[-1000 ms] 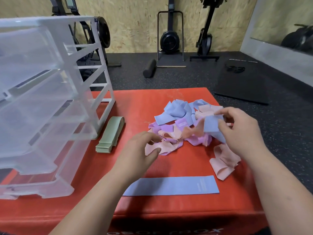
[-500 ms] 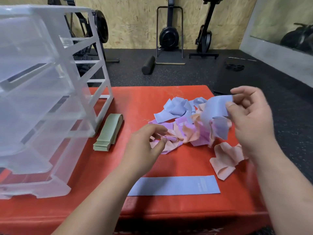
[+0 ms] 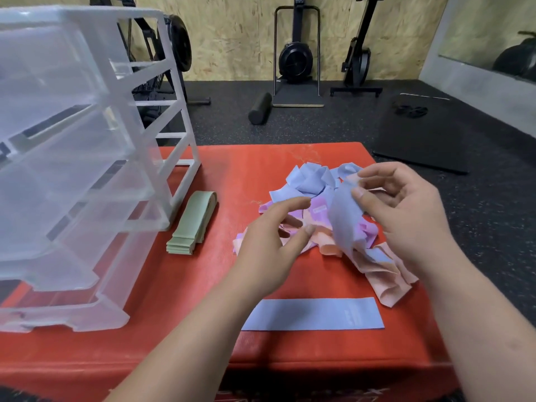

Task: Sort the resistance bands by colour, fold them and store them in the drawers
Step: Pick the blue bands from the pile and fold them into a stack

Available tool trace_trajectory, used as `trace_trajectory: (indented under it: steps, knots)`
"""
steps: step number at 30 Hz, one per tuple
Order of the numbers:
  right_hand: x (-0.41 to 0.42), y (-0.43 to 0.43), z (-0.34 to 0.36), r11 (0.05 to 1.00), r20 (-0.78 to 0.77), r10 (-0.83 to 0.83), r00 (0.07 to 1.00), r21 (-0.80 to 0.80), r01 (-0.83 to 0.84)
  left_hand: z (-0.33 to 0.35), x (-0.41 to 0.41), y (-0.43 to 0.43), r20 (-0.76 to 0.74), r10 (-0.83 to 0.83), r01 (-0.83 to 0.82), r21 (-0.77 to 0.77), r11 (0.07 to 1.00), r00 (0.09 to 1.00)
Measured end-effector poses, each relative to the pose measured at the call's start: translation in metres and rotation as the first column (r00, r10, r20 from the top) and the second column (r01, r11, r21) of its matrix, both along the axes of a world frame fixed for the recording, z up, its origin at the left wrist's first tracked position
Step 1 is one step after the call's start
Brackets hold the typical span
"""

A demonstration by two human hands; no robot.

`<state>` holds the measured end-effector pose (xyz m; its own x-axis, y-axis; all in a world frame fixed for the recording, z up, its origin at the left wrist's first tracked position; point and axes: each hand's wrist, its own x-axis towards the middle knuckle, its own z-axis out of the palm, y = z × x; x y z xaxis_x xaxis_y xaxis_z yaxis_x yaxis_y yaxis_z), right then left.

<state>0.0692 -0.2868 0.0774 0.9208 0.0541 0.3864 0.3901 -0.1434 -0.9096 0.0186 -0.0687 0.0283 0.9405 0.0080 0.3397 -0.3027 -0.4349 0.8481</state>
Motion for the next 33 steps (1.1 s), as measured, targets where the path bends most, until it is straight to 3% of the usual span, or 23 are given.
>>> trace_trajectory:
  steps: [6,10,15,19,21,23,26,29,33]
  knots:
    - [-0.006,0.028,-0.013,0.997,0.054,-0.014,0.998,-0.070,0.018,0.004,0.006,-0.018,-0.043,0.072,-0.079,-0.219,0.973,0.997]
    - [-0.008,0.036,-0.021,0.983,0.007,0.090,0.996,-0.160,-0.088,0.010,0.006,-0.020,-0.173,0.011,-0.093,-0.472,0.877,0.985]
    - [-0.008,0.032,-0.026,0.939,-0.104,0.282,0.954,-0.176,-0.297,-0.002,0.013,-0.004,-0.199,0.072,-0.141,-0.360,0.922,0.977]
    - [0.001,0.026,-0.038,0.965,-0.068,0.085,0.994,-0.243,-0.099,-0.003,0.016,0.009,-0.188,0.086,-0.147,-0.338,0.930,0.978]
    - [0.005,0.022,-0.042,0.925,-0.075,0.067,0.995,-0.370,-0.090,-0.002,0.016,0.014,-0.186,0.075,-0.135,-0.341,0.930,0.980]
    - [0.004,0.024,-0.045,0.858,-0.111,0.146,0.983,-0.480,-0.181,0.000,0.015,0.018,-0.191,0.030,-0.099,-0.361,0.927,0.981]
    - [0.001,0.030,-0.052,0.806,-0.166,0.209,0.964,-0.529,-0.266,0.002,0.013,0.020,-0.176,-0.007,-0.061,-0.376,0.925,0.984]
    - [0.006,0.027,-0.059,0.722,-0.134,0.143,0.981,-0.664,-0.196,0.006,0.011,0.020,-0.115,0.020,-0.068,-0.427,0.902,0.993]
    - [0.020,0.005,-0.061,0.610,-0.071,0.019,0.997,-0.789,-0.067,0.009,0.014,0.034,-0.051,0.189,-0.186,-0.542,0.820,0.981]
